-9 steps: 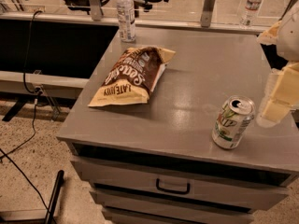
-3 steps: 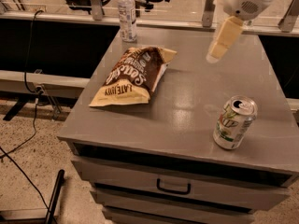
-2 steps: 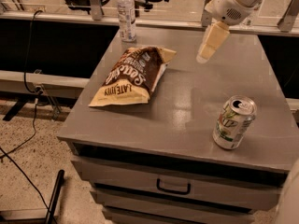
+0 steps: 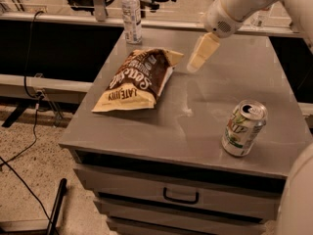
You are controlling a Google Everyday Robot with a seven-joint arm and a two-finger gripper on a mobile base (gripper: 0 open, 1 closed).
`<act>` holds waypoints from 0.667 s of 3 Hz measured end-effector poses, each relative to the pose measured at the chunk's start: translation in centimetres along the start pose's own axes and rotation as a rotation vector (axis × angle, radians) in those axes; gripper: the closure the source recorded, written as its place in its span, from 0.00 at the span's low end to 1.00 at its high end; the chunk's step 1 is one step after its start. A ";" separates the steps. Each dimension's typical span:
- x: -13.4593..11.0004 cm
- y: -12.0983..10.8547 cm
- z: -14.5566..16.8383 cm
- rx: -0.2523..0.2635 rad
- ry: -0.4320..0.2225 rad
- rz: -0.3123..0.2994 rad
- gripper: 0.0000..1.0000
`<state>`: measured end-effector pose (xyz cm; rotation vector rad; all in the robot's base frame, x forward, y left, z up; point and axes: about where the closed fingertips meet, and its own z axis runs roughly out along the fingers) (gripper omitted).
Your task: Move brown chip bag near 7up can
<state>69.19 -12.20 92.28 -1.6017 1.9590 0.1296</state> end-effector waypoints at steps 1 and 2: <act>-0.9 1.0 2.4 -0.032 -0.016 0.011 0.00; -2.0 1.7 4.3 -0.050 -0.022 0.002 0.00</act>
Offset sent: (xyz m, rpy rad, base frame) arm 0.0044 0.0609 -0.0388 0.0302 0.0400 0.0470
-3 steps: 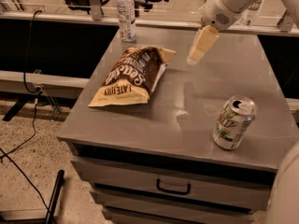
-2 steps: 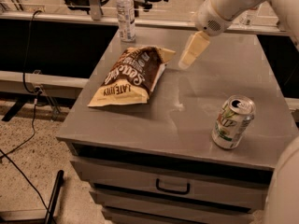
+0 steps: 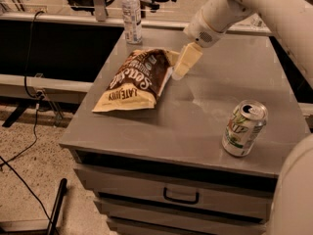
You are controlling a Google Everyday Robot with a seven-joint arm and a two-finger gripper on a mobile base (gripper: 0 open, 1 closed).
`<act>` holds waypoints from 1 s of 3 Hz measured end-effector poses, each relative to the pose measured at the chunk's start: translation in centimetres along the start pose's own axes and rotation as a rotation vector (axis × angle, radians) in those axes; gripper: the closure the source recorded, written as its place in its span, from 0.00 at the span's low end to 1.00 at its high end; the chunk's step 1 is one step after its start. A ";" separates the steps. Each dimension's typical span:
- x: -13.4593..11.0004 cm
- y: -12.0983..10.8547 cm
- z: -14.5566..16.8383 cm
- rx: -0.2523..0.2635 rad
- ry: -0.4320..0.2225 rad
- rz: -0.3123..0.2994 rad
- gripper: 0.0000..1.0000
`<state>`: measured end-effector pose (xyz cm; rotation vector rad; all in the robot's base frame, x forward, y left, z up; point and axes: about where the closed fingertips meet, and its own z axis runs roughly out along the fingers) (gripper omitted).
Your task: Move brown chip bag near 7up can
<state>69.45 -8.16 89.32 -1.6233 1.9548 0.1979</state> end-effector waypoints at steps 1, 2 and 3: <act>-0.4 0.0 2.0 -0.021 0.000 -0.007 0.00; -0.8 -0.2 3.5 -0.041 -0.025 -0.009 0.13; -0.8 -0.2 4.7 -0.093 -0.044 0.012 0.37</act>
Offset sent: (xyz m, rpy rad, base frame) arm 0.0250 0.0311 -0.0268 0.0724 0.0279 0.0566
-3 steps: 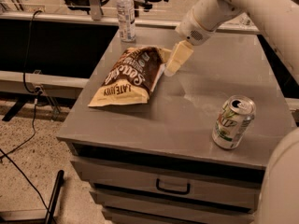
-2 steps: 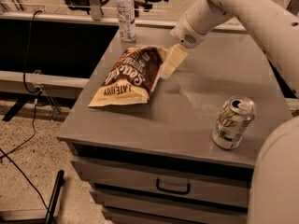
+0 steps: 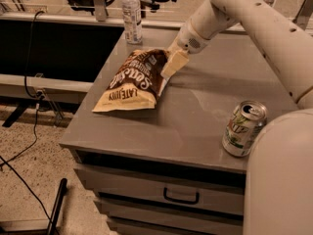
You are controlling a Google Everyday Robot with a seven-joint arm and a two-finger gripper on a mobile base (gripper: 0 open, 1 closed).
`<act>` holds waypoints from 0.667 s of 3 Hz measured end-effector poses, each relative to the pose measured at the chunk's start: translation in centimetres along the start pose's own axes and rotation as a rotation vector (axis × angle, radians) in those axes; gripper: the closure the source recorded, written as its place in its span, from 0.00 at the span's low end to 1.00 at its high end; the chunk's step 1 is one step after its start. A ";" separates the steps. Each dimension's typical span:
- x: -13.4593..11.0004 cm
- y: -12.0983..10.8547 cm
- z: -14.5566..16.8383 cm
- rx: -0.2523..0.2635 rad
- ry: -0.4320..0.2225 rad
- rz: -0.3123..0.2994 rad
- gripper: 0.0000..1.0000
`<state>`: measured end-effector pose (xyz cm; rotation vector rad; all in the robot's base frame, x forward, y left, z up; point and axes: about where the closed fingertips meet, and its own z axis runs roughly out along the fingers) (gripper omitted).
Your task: Move brown chip bag near 7up can
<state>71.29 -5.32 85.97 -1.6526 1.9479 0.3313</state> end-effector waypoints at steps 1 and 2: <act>0.0 0.4 0.2 -0.034 0.048 -0.016 0.58; 0.0 0.9 -0.7 -0.047 0.135 -0.079 0.83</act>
Offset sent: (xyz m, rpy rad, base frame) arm -0.0216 -0.0131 0.0275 -0.2851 0.0016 0.1259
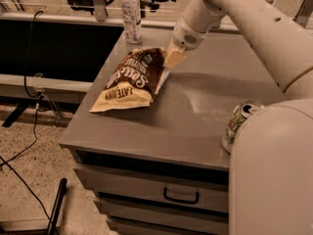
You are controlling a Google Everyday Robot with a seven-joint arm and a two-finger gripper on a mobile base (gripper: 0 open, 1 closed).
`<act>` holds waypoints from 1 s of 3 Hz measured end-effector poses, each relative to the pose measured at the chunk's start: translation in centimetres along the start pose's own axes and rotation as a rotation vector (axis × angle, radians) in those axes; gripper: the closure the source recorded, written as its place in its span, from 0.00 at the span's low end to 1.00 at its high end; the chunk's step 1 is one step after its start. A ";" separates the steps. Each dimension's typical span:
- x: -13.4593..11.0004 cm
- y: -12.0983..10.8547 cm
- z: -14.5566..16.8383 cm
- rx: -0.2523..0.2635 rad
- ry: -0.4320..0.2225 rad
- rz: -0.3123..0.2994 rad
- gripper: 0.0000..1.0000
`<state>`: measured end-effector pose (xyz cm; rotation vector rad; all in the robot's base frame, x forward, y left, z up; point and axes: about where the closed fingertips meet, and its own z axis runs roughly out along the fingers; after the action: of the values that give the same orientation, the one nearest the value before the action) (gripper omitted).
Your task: Move brown chip bag near 7up can
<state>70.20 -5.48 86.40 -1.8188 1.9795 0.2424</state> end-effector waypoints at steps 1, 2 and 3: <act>0.5 0.3 -1.5 -0.013 0.047 -0.037 1.00; 2.3 0.1 -3.4 -0.026 0.026 -0.011 1.00; 4.1 0.1 -5.7 -0.023 -0.021 0.031 1.00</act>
Offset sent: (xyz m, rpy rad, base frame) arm -0.0127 -0.0801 0.0469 0.0456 0.0601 -0.0186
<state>68.84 -11.57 89.67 -1.7934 1.9998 0.2933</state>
